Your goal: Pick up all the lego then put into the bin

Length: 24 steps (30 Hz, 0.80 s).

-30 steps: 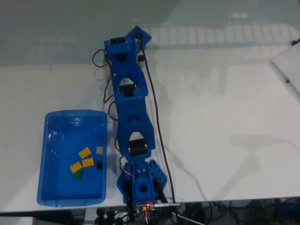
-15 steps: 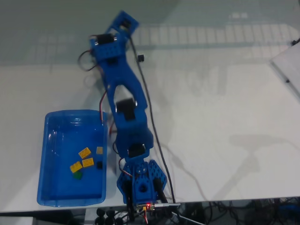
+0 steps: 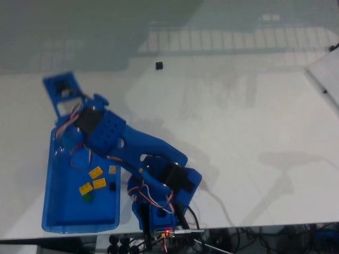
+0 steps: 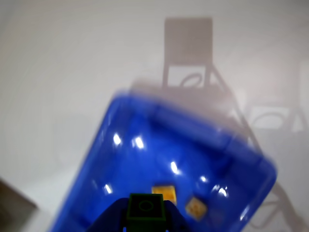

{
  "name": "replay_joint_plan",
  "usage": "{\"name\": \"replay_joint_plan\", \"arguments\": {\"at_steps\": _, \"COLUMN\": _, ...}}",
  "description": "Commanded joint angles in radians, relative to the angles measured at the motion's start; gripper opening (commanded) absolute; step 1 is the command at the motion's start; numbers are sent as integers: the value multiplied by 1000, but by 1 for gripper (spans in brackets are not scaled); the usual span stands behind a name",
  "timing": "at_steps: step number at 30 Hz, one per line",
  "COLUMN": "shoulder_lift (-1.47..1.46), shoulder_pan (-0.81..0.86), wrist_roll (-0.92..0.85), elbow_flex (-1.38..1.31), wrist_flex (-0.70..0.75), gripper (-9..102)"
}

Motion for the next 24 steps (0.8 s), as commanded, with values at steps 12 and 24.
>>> {"name": "replay_joint_plan", "arguments": {"at_steps": 12, "shoulder_lift": 57, "shoulder_pan": -94, "wrist_roll": -95, "elbow_flex": 81, "wrist_flex": 100, "gripper": 31}}
{"name": "replay_joint_plan", "arguments": {"at_steps": 24, "shoulder_lift": -249, "shoulder_pan": 560, "wrist_roll": 161, "elbow_flex": 15, "wrist_flex": -417, "gripper": 32}}
